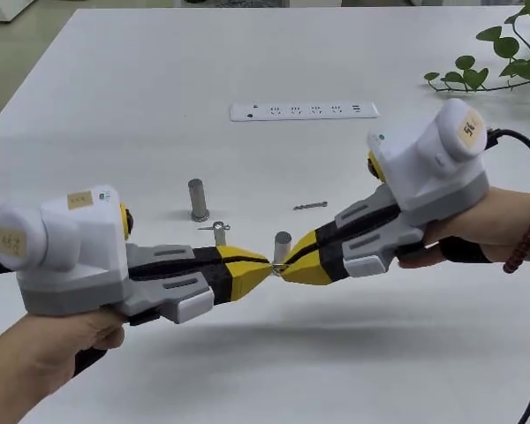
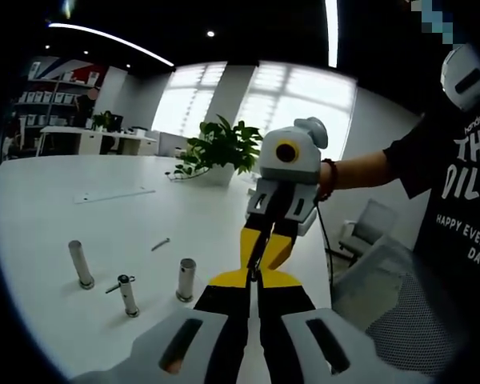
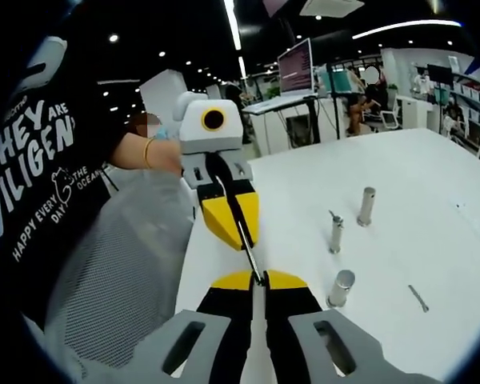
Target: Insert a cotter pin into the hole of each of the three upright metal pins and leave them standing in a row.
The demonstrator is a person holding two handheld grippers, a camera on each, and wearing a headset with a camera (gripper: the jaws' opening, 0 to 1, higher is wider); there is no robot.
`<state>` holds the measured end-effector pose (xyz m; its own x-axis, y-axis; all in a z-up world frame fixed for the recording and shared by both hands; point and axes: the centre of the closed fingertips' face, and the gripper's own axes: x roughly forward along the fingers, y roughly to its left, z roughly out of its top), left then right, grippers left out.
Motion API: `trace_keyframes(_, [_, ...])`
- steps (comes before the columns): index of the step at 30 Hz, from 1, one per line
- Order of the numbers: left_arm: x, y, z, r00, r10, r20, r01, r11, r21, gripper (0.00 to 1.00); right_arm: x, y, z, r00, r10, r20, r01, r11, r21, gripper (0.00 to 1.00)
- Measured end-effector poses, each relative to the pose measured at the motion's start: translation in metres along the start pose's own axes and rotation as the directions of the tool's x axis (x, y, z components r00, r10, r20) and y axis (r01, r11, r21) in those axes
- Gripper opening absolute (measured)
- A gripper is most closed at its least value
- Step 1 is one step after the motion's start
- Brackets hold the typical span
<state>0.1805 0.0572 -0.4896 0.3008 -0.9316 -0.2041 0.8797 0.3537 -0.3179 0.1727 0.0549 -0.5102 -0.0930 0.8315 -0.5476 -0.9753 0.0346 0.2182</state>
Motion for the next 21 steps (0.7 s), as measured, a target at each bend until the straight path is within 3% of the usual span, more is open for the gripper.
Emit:
trace_keyframes(12, [0.004, -0.001, -0.007, 0.9994, 0.003, -0.035, -0.002, 1.000, 0.028, 0.00, 0.001, 0.001, -0.009, 0.9957, 0.003, -0.093, -0.014, 0.993, -0.114, 0.00])
trace_keyframes(21, [0.007, 0.007, -0.009, 0.9970, 0.056, -0.053, -0.053, 0.996, 0.070, 0.03, -0.001, -0.005, -0.016, 0.9899, -0.030, -0.138, 0.008, 0.987, -0.159, 0.00])
